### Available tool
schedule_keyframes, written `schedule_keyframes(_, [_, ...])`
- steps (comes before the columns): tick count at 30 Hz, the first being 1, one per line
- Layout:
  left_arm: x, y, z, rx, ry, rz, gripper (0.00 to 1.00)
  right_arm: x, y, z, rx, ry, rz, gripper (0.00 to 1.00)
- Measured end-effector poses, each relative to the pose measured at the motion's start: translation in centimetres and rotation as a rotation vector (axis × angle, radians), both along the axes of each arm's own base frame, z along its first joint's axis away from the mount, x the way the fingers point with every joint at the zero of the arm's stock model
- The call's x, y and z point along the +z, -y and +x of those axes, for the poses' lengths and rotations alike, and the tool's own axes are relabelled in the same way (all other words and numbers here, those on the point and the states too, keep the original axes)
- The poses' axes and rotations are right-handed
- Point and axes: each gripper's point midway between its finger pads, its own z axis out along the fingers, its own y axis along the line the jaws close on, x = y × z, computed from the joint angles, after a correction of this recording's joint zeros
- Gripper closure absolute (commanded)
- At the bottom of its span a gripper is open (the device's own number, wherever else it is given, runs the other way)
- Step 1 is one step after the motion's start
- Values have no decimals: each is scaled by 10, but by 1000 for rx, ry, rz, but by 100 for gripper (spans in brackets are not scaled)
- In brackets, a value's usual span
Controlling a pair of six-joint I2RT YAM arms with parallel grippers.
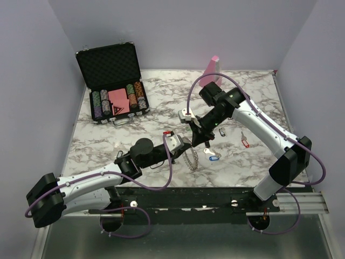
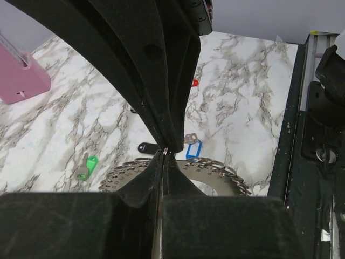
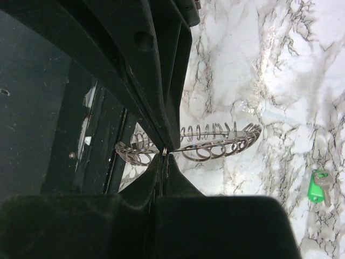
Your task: Put the keys on the keyring
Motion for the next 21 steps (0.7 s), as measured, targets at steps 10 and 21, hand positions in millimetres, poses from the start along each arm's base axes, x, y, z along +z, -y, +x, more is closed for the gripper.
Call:
schedule_keyframes(10, [1,0,-1,-10,-11,-1,100,0,0,-1,1,-3,3,82])
schedule_keyframes(21, [4,-18,-14,13,-108,-148,100,9,-11,-7,7,-54,72,68])
